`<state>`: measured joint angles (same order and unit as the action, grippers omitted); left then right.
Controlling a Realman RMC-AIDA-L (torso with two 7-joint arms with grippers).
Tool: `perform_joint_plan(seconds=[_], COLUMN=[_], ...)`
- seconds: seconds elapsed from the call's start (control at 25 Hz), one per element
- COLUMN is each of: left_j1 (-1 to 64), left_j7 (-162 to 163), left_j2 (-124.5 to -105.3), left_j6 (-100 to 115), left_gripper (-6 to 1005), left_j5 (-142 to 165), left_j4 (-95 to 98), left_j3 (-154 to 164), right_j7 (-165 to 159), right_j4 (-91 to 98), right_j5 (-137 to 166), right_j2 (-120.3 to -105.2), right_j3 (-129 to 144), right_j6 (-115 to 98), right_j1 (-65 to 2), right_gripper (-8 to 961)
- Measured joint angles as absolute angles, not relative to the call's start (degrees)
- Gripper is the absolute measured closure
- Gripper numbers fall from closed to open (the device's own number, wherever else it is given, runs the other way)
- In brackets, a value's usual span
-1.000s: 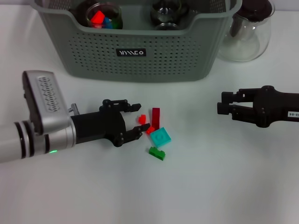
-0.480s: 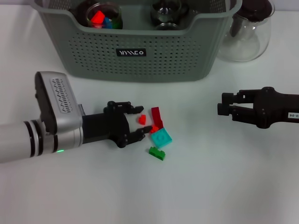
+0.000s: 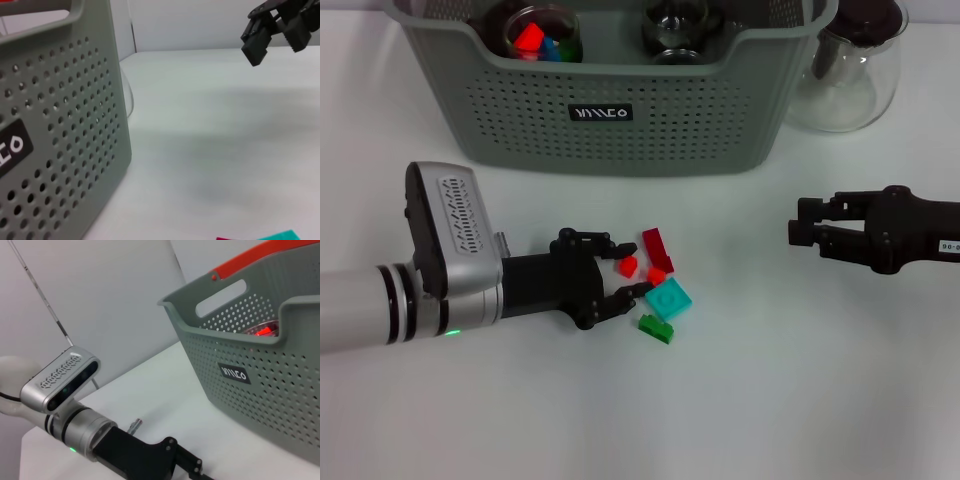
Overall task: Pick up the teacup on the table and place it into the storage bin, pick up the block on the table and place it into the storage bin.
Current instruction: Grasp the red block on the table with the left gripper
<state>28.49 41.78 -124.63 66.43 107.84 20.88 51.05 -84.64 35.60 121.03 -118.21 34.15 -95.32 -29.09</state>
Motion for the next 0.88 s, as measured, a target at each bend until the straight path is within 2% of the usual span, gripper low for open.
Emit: perform_joint_plan(seconds=[0.72,0.88], left_j1=[28.6,28.4], left_j7=[41.9,43.1], left_j2=[-124.68,-124.72], left_j6=[65.2,65.7], left_gripper=[650,723], left_j5=[107.8,107.6], left_j4=[20.8,21.3], left_j3=[50.6,50.6], right_j7=[-84.6,-84.6], right_j4=[35.6,35.6], right_j5=[121.0,121.0], right_j2=[-118.12,-118.13], right_j3=[34.0,34.0], right_j6=[-95.2,-95.2], right_j1=[-28.9,-28.9], right_gripper=[529,529])
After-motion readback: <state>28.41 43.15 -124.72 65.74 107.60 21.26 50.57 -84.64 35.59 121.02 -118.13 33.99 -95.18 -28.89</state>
